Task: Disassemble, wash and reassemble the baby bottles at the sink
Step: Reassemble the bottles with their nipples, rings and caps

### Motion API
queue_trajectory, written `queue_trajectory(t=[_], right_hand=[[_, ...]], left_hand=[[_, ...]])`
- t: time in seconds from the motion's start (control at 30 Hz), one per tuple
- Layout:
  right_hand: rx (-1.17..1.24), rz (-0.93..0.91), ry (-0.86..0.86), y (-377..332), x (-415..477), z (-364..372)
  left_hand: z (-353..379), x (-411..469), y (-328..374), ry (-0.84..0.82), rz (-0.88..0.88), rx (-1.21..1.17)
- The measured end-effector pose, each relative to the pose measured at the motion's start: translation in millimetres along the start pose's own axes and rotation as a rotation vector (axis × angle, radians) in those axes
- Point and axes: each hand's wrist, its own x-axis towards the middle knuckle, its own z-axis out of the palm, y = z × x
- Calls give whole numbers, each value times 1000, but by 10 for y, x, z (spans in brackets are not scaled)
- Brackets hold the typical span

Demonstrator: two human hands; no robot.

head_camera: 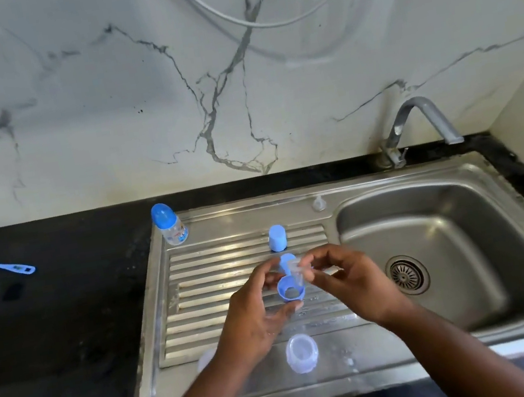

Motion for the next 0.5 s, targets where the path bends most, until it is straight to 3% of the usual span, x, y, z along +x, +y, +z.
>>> queue_trajectory(t=[0.5], right_hand=[[-383, -186, -70, 7, -324, 128]], left_hand=[[-52, -283, 116, 29, 61, 65]])
